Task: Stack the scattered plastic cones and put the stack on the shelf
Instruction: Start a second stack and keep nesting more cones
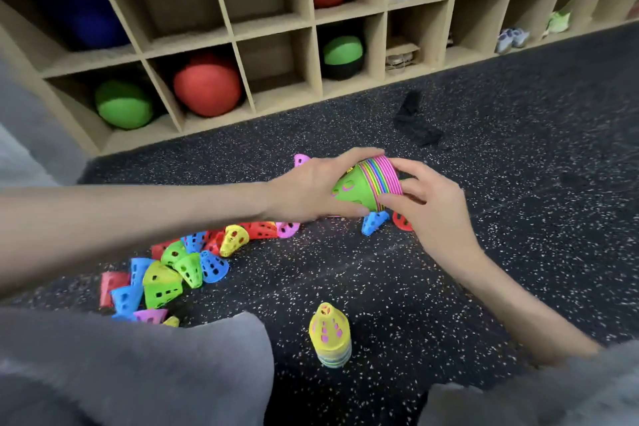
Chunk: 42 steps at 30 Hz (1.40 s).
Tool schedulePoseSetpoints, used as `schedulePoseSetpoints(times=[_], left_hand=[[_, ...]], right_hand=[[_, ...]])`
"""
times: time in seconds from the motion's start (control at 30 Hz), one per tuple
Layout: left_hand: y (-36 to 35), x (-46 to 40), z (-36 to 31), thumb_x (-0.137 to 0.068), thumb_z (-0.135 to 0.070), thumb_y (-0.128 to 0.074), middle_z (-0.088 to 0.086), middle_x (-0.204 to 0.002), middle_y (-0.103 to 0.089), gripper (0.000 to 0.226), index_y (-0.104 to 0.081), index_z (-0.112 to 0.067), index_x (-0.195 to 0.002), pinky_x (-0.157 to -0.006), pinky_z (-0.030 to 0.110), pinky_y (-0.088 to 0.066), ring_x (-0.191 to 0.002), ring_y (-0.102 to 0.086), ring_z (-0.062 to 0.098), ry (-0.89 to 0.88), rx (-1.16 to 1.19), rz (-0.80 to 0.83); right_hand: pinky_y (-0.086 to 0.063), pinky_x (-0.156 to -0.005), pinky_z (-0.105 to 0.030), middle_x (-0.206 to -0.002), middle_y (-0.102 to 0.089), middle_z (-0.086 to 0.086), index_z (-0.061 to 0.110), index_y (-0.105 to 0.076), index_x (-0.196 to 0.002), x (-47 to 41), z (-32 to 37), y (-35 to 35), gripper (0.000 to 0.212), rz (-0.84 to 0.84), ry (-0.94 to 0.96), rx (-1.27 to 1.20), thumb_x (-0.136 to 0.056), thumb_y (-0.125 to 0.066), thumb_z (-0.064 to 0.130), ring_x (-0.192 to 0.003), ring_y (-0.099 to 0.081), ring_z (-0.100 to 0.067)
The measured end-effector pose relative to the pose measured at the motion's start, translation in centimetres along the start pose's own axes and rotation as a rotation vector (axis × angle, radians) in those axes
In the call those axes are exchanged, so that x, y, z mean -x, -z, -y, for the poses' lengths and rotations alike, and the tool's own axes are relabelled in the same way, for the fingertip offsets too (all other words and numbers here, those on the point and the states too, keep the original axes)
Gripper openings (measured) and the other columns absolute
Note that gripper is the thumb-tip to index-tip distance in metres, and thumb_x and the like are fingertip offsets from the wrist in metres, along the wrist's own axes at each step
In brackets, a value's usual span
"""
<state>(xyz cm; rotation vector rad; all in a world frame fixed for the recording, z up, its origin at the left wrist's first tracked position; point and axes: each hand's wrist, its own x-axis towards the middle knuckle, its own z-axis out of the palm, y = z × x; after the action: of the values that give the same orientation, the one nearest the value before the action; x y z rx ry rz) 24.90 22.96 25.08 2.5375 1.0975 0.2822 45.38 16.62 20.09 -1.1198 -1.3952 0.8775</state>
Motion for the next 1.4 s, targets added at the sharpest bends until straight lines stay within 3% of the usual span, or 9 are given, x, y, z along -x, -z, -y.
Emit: schedulePoseSetpoints(times=[0.17,0.27,0.37,0.6,0.9,1.07,1.17,1.27,1.4], left_hand=[[2.3,2.0,-2.0,-0.090,-0.056,-0.070,0.013,-0.117,-0.070,0.088,-0.012,-0.052,-0.157,-0.085,0.043,-0.052,-0.089,-0.068,0.024,-0.001,-0.075,0.008],[3.8,3.2,-3.6,-0.091,-0.050,-0.073,-0.002,-0.071,-0.059,0.086,-0.021,-0.044,-0.158,-0.062,0.021,-0.044,-0.062,-0.057,0.003,0.007,-0.116,-0.040],[5.2,4.1,-4.9,-0.089,-0.045,-0.077,-0.010,-0.060,-0.045,0.082,-0.031,-0.037,-0.156,-0.054,0.014,-0.034,-0.054,-0.050,-0.003,0.022,-0.115,-0.071],[3.1,2.9,-2.3,-0.088,-0.047,-0.077,-0.005,-0.082,-0.064,0.082,-0.032,-0.038,-0.155,-0.067,0.022,-0.046,-0.066,-0.057,0.003,0.027,-0.043,-0.101],[-4.4,1.3,8.2,-0.085,-0.038,-0.083,-0.025,-0.089,-0.065,0.082,-0.037,-0.044,-0.152,-0.063,0.012,-0.036,-0.066,-0.051,-0.010,0.172,0.264,-0.173],[-9.9,1.8,13.5,-0.085,-0.032,-0.081,-0.050,-0.071,-0.053,0.077,-0.036,-0.051,-0.144,-0.054,0.009,-0.034,-0.051,-0.046,-0.004,0.294,0.369,-0.218],[-13.1,2.7,16.0,-0.082,-0.032,-0.085,-0.038,-0.072,-0.062,0.082,-0.038,-0.052,-0.146,-0.051,0.011,-0.035,-0.050,-0.045,0.000,0.377,0.458,-0.243],[-15.7,3.4,18.3,-0.075,-0.060,-0.083,-0.023,-0.109,-0.073,0.084,-0.036,-0.064,-0.145,-0.083,0.030,-0.058,-0.087,-0.068,0.006,0.449,0.555,-0.269],[-18.0,3.4,19.7,-0.066,-0.053,-0.079,-0.034,-0.115,-0.067,0.085,-0.038,-0.071,-0.139,-0.093,0.018,-0.054,-0.108,-0.067,0.002,0.527,0.673,-0.275]], right_hand=[[-0.053,-0.083,-0.017,-0.091,-0.079,0.010,0.029,-0.066,-0.121,0.7,3.2,0.2,0.046,0.086,0.060,-0.002,-0.083,-0.079,0.005,-0.089,-0.074,-0.005],[-0.053,-0.082,-0.015,-0.089,-0.079,0.009,0.023,-0.068,-0.121,0.8,4.9,0.2,0.046,0.118,0.096,-0.011,-0.082,-0.079,0.002,-0.088,-0.075,-0.006],[-0.053,-0.080,-0.016,-0.086,-0.079,0.009,0.018,-0.069,-0.121,0.8,5.8,0.2,0.045,0.128,0.136,0.005,-0.081,-0.079,0.002,-0.083,-0.074,-0.004],[-0.057,-0.090,-0.033,-0.092,-0.078,0.006,0.029,-0.071,-0.120,-0.5,3.3,-0.4,0.045,0.082,0.132,0.065,-0.082,-0.079,0.005,-0.090,-0.073,-0.011],[-0.054,-0.089,-0.020,-0.105,-0.077,0.012,0.026,-0.074,-0.112,-5.3,-7.8,-2.2,0.038,0.108,-0.012,0.132,-0.087,-0.072,-0.001,-0.101,-0.071,-0.006],[-0.049,-0.091,-0.013,-0.111,-0.072,0.011,0.024,-0.077,-0.105,-7.3,-16.2,0.6,0.031,0.104,-0.108,0.369,-0.090,-0.069,-0.002,-0.105,-0.066,-0.002],[-0.045,-0.108,-0.027,-0.130,-0.058,0.011,0.031,-0.076,-0.108,-8.3,-21.3,2.6,0.033,0.199,-0.184,0.618,-0.090,-0.071,0.003,-0.123,-0.055,-0.006],[-0.030,-0.118,-0.038,-0.154,-0.037,0.004,0.032,-0.071,-0.123,-9.7,-25.0,3.5,0.036,0.277,-0.313,0.839,-0.092,-0.071,0.013,-0.139,-0.038,-0.022],[-0.018,-0.123,-0.040,-0.168,-0.013,-0.001,0.023,-0.053,-0.146,-11.7,-28.3,3.4,0.053,0.377,-0.471,0.954,-0.095,-0.068,0.020,-0.151,-0.021,-0.029]])
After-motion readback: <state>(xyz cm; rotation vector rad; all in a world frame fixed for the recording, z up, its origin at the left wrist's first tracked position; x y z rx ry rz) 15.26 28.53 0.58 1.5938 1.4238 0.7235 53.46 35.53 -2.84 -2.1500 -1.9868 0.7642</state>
